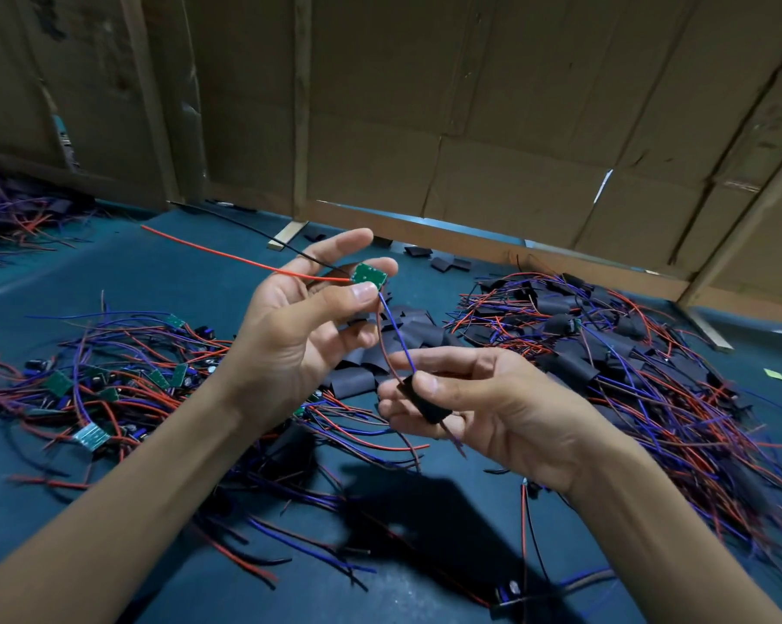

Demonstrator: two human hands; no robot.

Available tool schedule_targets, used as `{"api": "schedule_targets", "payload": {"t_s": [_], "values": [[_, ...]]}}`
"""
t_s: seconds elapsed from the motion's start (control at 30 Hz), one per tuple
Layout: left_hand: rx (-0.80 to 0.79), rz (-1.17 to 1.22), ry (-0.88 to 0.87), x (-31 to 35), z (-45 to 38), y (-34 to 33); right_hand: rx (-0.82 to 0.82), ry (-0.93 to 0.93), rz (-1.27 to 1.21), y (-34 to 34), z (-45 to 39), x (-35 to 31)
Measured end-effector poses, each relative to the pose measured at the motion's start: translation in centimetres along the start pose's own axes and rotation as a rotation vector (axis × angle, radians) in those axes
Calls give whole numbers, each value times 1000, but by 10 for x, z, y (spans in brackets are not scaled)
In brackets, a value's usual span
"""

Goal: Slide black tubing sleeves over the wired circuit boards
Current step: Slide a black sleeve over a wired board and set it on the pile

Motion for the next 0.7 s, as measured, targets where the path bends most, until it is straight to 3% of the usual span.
{"api": "schedule_targets", "payload": {"t_s": [0.17, 0.27, 0.47, 0.7], "values": [[-52, -52, -15, -3, 1, -8, 65, 93, 326, 4, 2, -13], [-45, -142, -36, -4, 2, -8, 99, 213, 260, 6, 2, -27], [7, -440, -85, -3, 5, -8, 216, 495, 617, 8, 15, -62], [-14, -486, -101, -7, 8, -15, 240, 616, 698, 1, 21, -69]]}}
Point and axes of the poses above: each hand's wrist, its own z-axis away from the middle knuckle, its own y-axis out of the back of the hand, x = y × z, the point moved 10 cm from there along -z, towards the middle knuckle, and after that the axes turned 8 degrees about y, right-handed, at the moved point
